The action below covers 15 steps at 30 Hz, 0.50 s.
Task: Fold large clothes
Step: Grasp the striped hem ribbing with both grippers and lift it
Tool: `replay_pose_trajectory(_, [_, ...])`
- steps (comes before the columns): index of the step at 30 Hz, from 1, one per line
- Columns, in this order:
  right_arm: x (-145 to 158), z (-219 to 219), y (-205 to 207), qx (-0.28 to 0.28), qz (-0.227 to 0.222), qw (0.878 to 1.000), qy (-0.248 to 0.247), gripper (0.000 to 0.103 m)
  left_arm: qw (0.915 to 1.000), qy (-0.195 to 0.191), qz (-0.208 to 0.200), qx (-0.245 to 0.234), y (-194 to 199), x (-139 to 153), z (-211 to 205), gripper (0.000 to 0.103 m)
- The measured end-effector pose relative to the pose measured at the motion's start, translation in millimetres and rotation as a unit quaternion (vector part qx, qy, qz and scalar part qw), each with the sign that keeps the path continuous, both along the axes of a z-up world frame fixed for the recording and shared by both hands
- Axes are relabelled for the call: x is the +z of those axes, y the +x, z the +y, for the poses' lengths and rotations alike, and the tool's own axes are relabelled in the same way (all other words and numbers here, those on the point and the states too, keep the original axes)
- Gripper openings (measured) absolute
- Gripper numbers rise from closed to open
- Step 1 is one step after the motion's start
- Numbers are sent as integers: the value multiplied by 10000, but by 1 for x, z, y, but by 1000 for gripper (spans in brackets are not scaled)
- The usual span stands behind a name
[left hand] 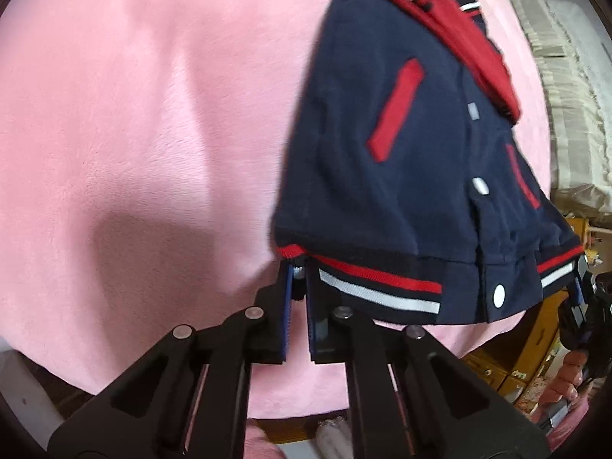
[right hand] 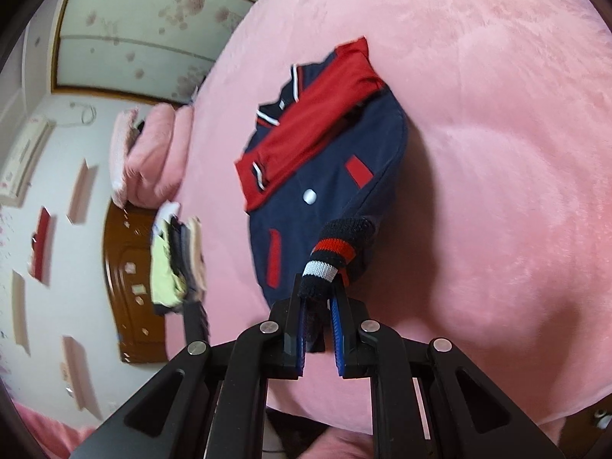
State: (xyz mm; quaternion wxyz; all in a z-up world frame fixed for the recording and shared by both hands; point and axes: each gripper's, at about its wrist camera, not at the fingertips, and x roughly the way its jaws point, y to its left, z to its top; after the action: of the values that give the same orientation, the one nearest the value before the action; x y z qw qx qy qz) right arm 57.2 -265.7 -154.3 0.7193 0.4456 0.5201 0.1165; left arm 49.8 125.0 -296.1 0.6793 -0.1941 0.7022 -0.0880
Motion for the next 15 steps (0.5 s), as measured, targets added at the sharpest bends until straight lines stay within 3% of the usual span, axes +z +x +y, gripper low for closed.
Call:
replay_pose_trajectory(6, [49,-1,20,-159,-491,9987,37,11,9980,-433,-373,280,11,65,0,4])
replay_pose_trajectory(11, [94,-7,51,-358,-870,9955,99,6,9946,-610,-734,400,42,140,8,3])
replay_pose_trajectory(15, [123,-8,87,-326,-987,9941,-313,6,9900,-666,-1158,454,87,197,12,3])
